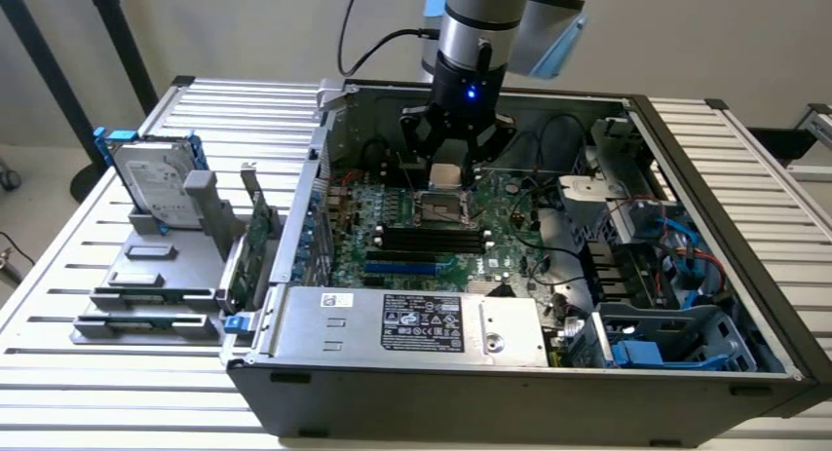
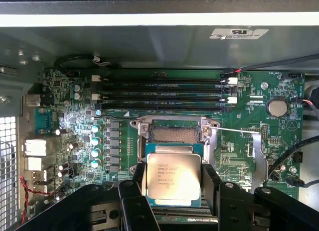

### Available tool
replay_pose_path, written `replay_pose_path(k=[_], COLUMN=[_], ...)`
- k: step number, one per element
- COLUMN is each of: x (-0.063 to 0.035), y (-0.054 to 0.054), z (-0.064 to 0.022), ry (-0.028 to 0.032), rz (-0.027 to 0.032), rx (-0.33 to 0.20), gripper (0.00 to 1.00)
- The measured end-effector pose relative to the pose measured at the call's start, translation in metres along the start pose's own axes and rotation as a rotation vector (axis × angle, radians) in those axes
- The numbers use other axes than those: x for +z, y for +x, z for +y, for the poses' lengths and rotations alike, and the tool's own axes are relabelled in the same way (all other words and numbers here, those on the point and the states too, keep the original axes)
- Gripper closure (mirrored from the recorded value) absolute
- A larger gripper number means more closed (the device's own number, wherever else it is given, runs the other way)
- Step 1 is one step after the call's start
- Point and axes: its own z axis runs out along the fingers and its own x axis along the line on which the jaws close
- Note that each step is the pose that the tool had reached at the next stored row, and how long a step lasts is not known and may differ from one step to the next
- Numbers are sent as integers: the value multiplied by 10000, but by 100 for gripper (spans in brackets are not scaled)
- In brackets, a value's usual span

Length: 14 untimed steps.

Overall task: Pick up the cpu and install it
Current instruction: 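Place the cpu into insertion slot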

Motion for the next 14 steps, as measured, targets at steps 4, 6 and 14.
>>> replay_pose_path(k=[4, 6, 14], x=[8, 22, 83], y=[7, 12, 10], z=[-2, -3, -6], ry=[1, 9, -63], rz=[-2, -8, -67], rx=[32, 188, 1485], gripper=[46, 46, 46])
